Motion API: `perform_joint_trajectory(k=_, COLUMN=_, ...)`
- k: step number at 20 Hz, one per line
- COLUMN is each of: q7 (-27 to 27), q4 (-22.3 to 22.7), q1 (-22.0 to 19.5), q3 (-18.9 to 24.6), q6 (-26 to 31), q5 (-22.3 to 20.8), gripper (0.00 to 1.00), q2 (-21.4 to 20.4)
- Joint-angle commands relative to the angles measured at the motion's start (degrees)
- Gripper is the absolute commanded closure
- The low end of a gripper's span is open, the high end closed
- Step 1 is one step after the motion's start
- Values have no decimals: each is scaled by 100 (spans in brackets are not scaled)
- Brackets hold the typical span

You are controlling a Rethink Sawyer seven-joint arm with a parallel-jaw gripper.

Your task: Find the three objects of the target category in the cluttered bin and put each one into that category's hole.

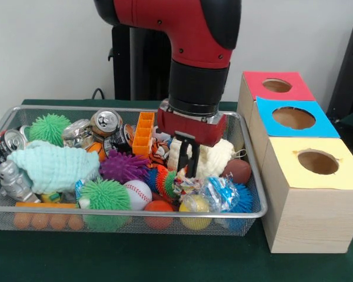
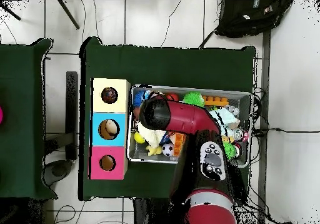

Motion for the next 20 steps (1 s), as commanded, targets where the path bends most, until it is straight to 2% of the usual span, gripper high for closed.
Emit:
perform_joint_trajectory(k=1, q7=1072, q4=-129, q1=199, q3=100, q6=888, q5=409, gripper=100, q2=-106)
perform_joint_trajectory(k=20, q7=1561, q4=-185, q1=896, q3=-459, q6=2069, q5=1120, gripper=100, q2=-792)
